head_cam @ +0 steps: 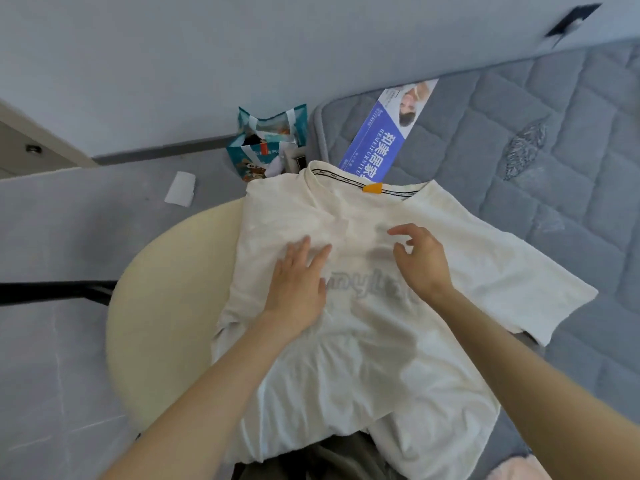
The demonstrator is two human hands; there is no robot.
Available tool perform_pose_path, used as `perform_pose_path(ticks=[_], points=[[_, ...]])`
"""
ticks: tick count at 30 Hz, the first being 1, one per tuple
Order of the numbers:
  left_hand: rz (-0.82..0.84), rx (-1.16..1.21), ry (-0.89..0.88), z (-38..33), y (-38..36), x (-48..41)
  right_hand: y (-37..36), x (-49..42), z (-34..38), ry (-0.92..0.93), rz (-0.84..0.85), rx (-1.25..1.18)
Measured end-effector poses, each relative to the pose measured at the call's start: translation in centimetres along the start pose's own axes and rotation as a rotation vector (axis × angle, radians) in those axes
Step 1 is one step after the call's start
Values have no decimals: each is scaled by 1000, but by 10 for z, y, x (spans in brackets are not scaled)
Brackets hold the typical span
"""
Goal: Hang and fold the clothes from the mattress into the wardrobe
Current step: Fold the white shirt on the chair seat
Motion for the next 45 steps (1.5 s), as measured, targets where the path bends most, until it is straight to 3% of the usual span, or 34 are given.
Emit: perform_pose_path(ticks=[10,13,15,19,25,28,30,32,36,39,42,45], points=[[-28,-41,-384,-148,-8,-14,117,125,-172,-535,-660,-368],[-13,-3,-451,-197,-23,-17,122,160,-233,-811,-779,-626],[29,-18,-477,-228,-44,-16,115,170,-262,-898,-801,-906],[91,-145,-536,-284,-96,-11,133,153,-286,-781,-779,-1091],[-126,-224,-361,-309,-118,-17,160,123,-290,-645,-540,-932],[-143,-59,-347,-309,-117,-23,181,124,-290,-545,-689,-896],[-23,48,-384,-310,-121,-24,200,132,-289,-465,-831,-894],[85,-2,-495,-318,-123,-15,215,138,-278,-375,-870,-805],[199,-167,-517,-320,-121,-9,207,141,-283,-473,-685,-579],[101,-138,-455,-331,-96,-29,183,143,-312,-673,-507,-745],[-108,-44,-495,-357,-65,-55,179,135,-306,-629,-281,-638],[-78,-85,-542,-387,-75,-94,174,127,-294,-540,-178,-564]])
Point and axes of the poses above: each hand's wrist, its own x-axis away from the middle knuckle, its own y-axis out of the back of the hand, z = x × y, the point moved 10 cm from there along -x, towards the middle knuckle, and after that the axes turned 13 degrees about -x, right-handed, at the moved point
